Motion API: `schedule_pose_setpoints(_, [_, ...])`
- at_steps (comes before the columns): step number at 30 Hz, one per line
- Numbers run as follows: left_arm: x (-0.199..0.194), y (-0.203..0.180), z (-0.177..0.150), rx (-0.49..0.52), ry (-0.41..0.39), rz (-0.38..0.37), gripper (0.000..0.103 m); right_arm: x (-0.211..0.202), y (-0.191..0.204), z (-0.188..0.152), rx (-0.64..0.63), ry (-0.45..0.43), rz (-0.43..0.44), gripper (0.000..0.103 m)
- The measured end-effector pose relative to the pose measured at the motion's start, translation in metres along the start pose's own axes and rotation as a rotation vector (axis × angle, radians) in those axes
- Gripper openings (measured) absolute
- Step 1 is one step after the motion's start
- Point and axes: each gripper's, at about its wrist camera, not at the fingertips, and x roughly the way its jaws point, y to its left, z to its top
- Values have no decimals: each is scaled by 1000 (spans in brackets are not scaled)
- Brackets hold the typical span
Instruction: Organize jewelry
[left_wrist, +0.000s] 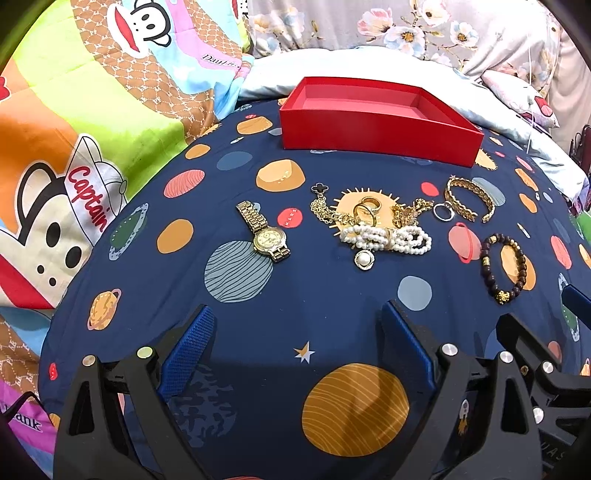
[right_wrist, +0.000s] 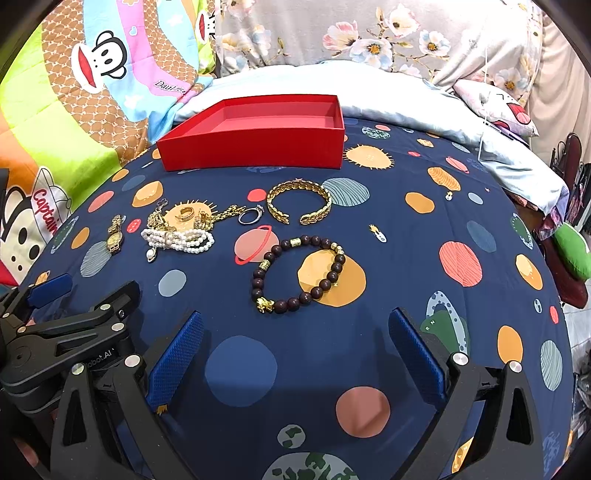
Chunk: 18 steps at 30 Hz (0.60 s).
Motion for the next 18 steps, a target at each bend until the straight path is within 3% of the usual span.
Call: schedule_pose_setpoints(18, [-1, 1, 2, 1, 3, 21, 90, 0, 1, 0, -1, -1, 0, 98])
